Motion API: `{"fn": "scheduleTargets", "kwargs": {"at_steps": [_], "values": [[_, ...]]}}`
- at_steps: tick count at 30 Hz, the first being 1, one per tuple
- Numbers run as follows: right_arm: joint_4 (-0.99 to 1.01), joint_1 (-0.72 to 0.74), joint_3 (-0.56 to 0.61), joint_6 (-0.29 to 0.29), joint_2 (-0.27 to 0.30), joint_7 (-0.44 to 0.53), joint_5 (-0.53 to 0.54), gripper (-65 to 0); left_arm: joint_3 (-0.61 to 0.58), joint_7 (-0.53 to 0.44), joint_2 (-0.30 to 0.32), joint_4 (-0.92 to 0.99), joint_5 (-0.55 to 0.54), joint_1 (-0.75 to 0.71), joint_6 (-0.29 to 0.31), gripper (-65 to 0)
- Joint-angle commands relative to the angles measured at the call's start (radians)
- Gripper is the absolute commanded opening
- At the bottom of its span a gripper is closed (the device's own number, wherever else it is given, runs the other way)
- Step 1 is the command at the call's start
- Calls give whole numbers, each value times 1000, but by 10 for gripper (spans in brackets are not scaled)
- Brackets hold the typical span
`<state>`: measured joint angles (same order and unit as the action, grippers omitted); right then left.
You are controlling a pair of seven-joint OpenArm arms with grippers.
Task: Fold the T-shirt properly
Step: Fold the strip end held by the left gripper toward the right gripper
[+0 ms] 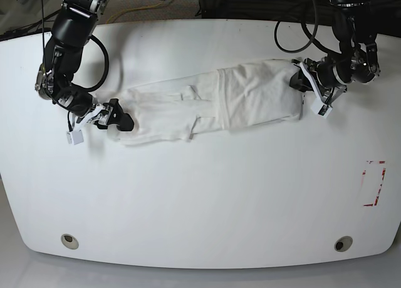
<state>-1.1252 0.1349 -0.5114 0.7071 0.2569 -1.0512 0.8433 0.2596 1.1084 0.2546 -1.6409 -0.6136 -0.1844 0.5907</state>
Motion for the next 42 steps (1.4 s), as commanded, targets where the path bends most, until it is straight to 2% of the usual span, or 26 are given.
{"fn": "scheduleTargets", "kwargs": {"at_steps": [1, 3, 7, 9, 12, 13, 19, 23, 27, 31, 36, 39, 42], "values": [[-13, -2, 1, -10, -17, -24, -20, -44, 5, -17, 10, 20, -13, 16, 1, -567], [-13, -2, 3, -11, -29, -24, -23, -97, 5, -17, 10, 38, -13, 18, 1, -567], [-13, 1, 47, -11, -43, -24, -74, -320, 4, -17, 7, 49, 31, 27, 1, -560], [-25, 9, 53, -11, -46, -22, -89, -453, -10, -17, -8, 54, 54, 59, 2, -556], [-88, 6, 53, -11, -46, -11, -95, -587, -19, -9, -24, 34, 59, 67, 5, -556], [-106, -1, 53, -11, -44, -11, -95, -609, -19, -7, -25, 18, 59, 67, 5, -556], [-212, -14, 55, -11, -37, -14, -95, -625, -21, 37, -27, -80, 57, 72, 13, -556], [-249, -24, 55, -9, -37, -14, -95, -625, -18, 55, -27, -155, 57, 72, 99, -560], [-250, -27, 56, -9, -37, -16, -92, -625, -19, 49, -30, -157, 59, 82, 107, -560], [-252, -34, 56, -9, -37, -18, -91, -625, -24, 49, -77, -83, 67, 136, 107, -560], [-336, -50, 56, -9, -44, -22, -91, -625, -30, 11, -84, 89, 67, 184, 107, -560], [-405, -60, 56, -11, -47, -67, -89, -626, -89, -49, -84, 159, 67, 191, 107, -560], [-488, -67, 56, -13, -70, -105, -89, -628, -99, -66, -82, 198, 88, 191, 107, -560]]}}
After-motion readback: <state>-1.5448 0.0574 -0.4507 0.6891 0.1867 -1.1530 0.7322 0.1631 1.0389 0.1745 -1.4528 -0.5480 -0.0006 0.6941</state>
